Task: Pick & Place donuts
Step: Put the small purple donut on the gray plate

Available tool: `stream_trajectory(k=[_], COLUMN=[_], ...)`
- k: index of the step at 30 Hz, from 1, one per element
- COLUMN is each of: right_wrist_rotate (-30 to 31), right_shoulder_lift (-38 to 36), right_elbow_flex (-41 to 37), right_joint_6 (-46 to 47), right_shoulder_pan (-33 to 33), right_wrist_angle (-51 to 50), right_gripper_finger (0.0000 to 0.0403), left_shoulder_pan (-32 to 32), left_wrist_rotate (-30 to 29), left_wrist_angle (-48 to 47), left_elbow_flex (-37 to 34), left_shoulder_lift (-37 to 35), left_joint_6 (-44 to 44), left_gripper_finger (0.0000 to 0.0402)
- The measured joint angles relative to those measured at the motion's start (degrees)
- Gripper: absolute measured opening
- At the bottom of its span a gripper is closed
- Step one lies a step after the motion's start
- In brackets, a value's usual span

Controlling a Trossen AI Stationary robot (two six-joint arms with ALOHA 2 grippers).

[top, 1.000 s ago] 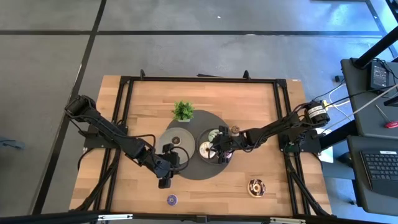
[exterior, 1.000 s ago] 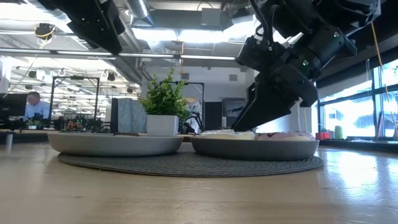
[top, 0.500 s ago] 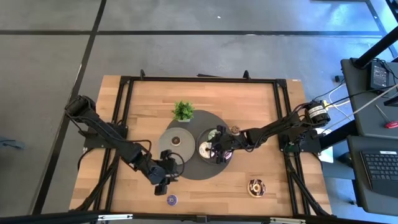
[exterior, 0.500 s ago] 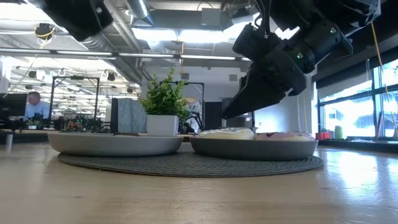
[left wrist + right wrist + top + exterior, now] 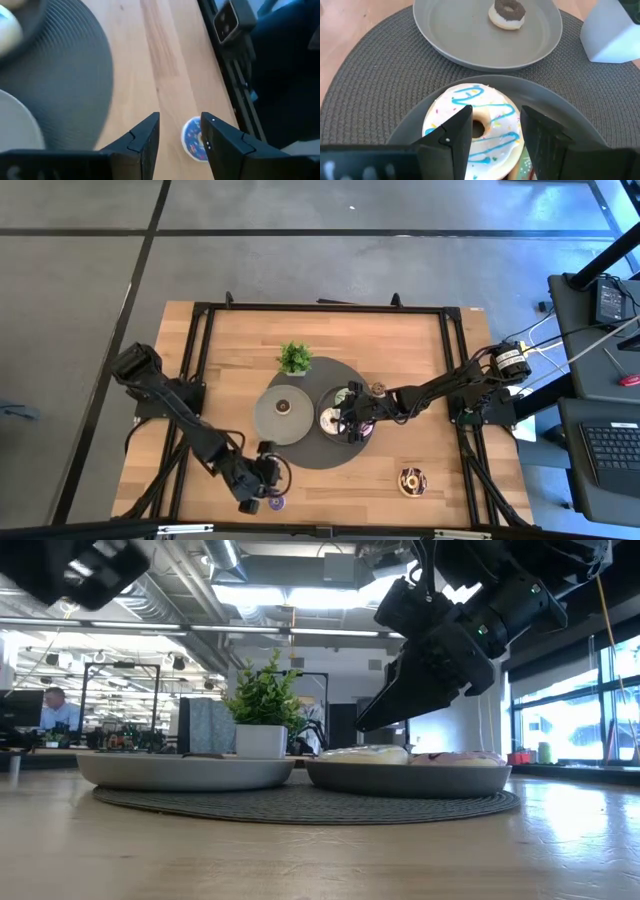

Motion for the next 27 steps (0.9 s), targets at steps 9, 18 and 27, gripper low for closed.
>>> stream_trajectory(k=[9, 18, 27], right_wrist_rotate=[0.0, -0.02, -0.02], right_shoulder_lift=[-0.02, -0.04, -0.04], right_elbow_flex=[0.0, 0.0, 0.0], right_joint_6=[0.18, 1.14, 1.07], right_shoulder_pan=[0.0, 0.0, 0.0], right_wrist_angle=[-0.07, -0.07, -0.09], right_gripper_finger=[0.0168, 0.0168, 0.0168], left_shoulder_pan=[-0.85, -0.85, -0.83], left_wrist_rotate=[1.7, 5.86, 5.96], left_wrist_angle=[5.83, 5.52, 6.04], left_elbow_flex=[-0.03, -0.04, 0.09], left_shoulder_lift=[7.02, 11.14, 13.88], left_joint_6=[-2.73, -4.09, -3.23], left_gripper_finger=[0.0128, 0.0111, 0.0087])
